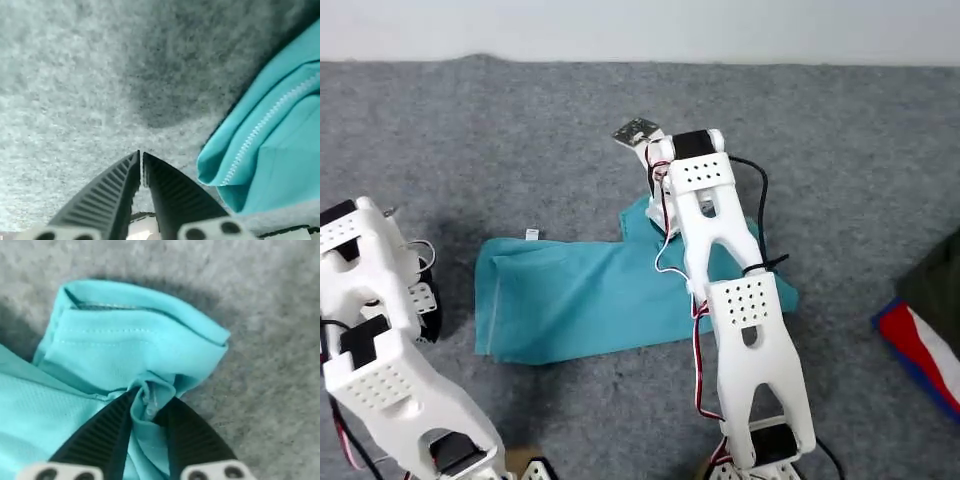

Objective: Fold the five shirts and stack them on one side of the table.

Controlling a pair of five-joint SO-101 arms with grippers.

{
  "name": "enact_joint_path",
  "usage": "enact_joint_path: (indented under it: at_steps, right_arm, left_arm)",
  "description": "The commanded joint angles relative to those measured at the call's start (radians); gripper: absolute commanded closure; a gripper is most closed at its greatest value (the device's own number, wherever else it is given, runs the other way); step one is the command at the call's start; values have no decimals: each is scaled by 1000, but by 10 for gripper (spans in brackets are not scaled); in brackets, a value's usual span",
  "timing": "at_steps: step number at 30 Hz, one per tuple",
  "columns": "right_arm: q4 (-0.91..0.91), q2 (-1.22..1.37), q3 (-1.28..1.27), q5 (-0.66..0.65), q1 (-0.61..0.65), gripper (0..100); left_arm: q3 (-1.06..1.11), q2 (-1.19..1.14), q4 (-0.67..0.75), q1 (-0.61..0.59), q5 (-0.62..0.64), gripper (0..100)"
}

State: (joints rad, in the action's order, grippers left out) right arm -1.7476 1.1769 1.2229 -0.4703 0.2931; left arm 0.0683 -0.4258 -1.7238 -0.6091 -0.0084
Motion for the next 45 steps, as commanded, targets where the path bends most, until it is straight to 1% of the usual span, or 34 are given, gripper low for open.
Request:
enact_joint_path:
  at_steps: [1, 6, 16, 19, 29, 31, 35, 38, 40, 41, 45]
  right_arm:
    - [-47, -42, 61, 5, 15, 990]
    - [-51, -87, 97, 8, 8, 990]
    - [-51, -194, -2, 8, 8, 990]
    - [-50, -186, -14, 3, -5, 990]
    - [-47, -206, -9, 9, -116, 990]
    - [-44, -203, -14, 8, -125, 990]
    - [19, -165, -9, 8, -130, 990]
    - [27, -145, -9, 9, -105, 979]
    - [-22, -134, -9, 9, -77, 919]
    - [-48, -133, -14, 11, -62, 868]
    - [-53, -174, -43, 63, -38, 628]
  left_arm:
    - [1, 51, -29, 3, -15, 987]
    - [1, 51, -29, 3, -15, 987]
    - [2, 51, -29, 2, -15, 987]
    - [2, 51, -29, 2, -15, 987]
    - [2, 51, -31, 2, -17, 987]
    - [2, 51, -31, 2, -17, 987]
    - [2, 51, -31, 2, -17, 987]
    - [2, 52, -31, 2, -17, 987]
    - [2, 55, -31, 2, -43, 987]
    - [2, 58, -31, 3, -58, 987]
    - [2, 61, -34, 5, -81, 987]
